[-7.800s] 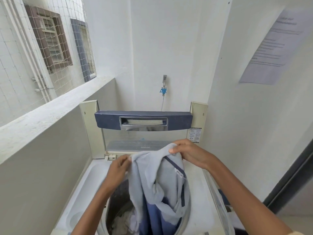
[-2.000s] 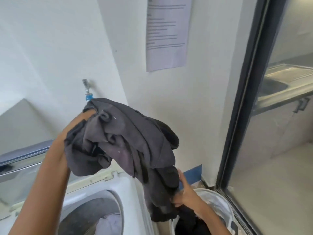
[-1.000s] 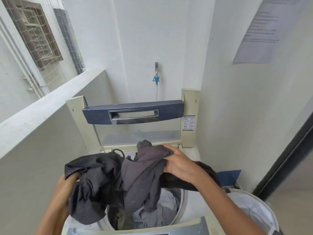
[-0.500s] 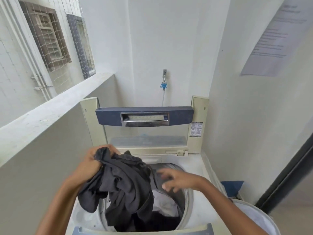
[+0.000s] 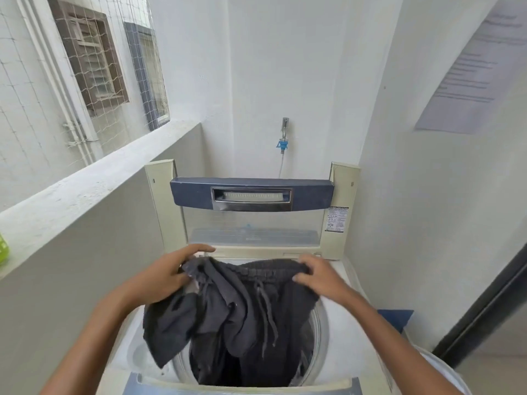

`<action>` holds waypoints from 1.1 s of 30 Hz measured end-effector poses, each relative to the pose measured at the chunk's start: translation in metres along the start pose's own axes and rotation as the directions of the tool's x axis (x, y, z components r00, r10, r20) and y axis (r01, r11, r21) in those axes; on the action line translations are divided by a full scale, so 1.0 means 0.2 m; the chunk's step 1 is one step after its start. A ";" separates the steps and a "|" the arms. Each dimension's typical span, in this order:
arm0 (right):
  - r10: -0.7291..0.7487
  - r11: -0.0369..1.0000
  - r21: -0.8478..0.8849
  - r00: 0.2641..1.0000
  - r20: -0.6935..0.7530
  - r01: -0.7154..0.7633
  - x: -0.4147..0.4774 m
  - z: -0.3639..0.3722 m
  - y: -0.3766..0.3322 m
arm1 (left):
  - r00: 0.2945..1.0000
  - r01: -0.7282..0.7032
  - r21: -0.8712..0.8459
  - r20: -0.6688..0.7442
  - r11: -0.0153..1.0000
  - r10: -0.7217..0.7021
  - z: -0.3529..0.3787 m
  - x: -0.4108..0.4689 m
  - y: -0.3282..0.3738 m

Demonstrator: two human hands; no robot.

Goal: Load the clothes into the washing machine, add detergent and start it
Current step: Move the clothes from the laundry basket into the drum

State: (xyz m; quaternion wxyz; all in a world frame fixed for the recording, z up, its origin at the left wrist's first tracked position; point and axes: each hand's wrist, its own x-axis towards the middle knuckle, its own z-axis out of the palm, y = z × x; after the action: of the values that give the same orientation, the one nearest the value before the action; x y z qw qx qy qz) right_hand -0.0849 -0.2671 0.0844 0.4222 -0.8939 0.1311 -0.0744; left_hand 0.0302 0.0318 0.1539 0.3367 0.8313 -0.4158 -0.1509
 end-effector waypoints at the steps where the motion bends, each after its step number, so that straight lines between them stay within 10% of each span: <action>1: -0.004 1.000 -0.020 0.995 -0.100 0.002 0.01 -0.05 -0.01 | 0.999 0.044 0.047 0.000 0.998 -0.044 0.00 0.00 -0.02; 5: -0.057 0.998 -0.020 0.945 -0.321 0.053 0.03 -0.20 -0.12 | 0.991 0.071 -0.163 0.122 0.984 -0.051 0.01 -0.01 0.00; 8: -0.092 0.995 0.004 0.897 -0.433 0.104 0.03 -0.21 -0.20 | 0.947 0.136 0.240 0.255 0.961 -0.198 0.03 0.00 0.00; 11: -0.190 0.974 -0.201 0.868 -0.459 0.107 0.01 -0.24 -0.28 | 0.949 0.238 0.621 0.015 0.747 -0.315 0.05 0.02 0.03; 15: -0.203 0.804 -0.589 0.890 -0.408 -0.086 0.03 -0.33 -0.31 | 0.858 0.418 0.536 -0.499 0.733 -0.125 0.01 0.06 0.09; 18: -0.101 0.931 -0.358 0.896 -0.431 -0.067 0.08 -0.40 -0.38 | 0.751 0.362 0.541 -0.651 0.759 0.106 -0.01 0.09 0.17; 22: -0.205 0.976 -0.085 0.714 -0.670 0.201 0.09 -0.55 -0.61 | 0.708 0.316 0.674 -0.636 0.668 0.307 -0.07 0.11 0.28; 26: -0.336 0.883 -0.039 0.571 -0.749 0.468 0.02 -0.58 -0.78 | 0.617 0.342 0.604 -0.722 0.720 0.313 -0.14 0.08 0.39; 33: -0.457 0.824 -0.104 0.544 -0.703 0.557 0.04 -0.43 -0.65 | 0.583 0.359 0.537 -0.768 0.763 0.267 -0.15 0.09 0.29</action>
State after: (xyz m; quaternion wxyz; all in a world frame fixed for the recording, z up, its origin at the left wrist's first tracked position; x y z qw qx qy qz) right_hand -0.0758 -0.2523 0.2397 0.3575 -0.7651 0.0115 -0.5354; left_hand 0.0225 0.0060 0.2163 0.1765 0.8783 -0.2161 0.3883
